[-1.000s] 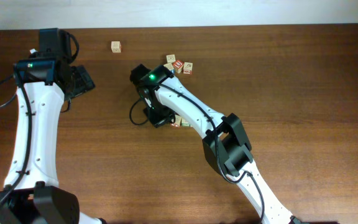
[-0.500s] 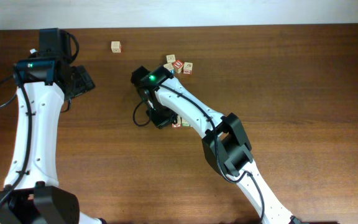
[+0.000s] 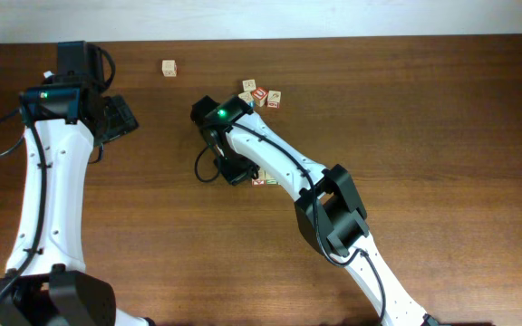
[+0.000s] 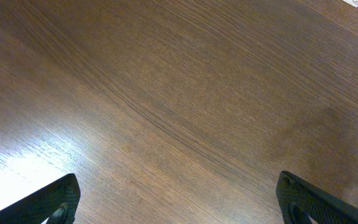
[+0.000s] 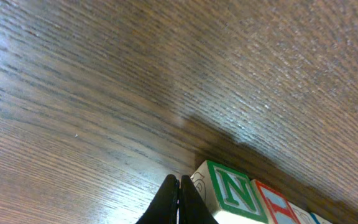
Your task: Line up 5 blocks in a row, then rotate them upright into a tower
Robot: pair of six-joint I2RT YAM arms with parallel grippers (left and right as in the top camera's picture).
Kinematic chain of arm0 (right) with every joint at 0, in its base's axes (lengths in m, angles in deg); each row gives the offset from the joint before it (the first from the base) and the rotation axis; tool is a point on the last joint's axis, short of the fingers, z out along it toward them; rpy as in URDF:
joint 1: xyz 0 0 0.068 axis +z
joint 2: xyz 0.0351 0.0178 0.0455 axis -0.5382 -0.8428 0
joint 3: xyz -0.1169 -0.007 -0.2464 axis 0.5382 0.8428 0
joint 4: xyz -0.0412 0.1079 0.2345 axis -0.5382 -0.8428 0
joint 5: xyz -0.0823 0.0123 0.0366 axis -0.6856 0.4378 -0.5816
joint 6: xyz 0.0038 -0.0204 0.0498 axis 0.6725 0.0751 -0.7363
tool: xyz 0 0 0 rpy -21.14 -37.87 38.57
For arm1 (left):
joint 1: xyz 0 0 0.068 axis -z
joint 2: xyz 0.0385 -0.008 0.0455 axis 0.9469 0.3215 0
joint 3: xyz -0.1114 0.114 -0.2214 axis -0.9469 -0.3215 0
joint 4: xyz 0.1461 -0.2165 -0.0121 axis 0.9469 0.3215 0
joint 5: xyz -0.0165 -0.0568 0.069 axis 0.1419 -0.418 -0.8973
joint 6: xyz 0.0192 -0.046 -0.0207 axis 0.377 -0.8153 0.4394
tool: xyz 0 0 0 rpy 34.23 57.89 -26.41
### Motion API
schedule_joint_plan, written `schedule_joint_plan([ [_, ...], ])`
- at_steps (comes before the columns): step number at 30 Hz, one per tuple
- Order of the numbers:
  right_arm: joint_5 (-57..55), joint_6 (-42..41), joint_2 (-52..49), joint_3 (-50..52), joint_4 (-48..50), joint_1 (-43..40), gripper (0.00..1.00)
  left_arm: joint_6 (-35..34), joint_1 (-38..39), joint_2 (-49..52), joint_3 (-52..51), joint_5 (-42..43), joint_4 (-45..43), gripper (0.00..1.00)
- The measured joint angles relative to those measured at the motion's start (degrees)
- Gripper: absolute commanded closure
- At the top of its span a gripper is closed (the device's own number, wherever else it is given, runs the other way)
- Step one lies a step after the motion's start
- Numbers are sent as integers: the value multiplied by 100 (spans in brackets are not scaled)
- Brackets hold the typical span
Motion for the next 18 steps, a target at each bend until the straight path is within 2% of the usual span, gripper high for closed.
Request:
schedule_joint_plan([
  [15, -28, -168, 0, -13, 13, -157, 96, 0, 0, 0, 0, 0, -2, 1],
  [18, 39, -175, -42, -402, -308, -157, 96, 0, 0, 0, 0, 0, -2, 1],
])
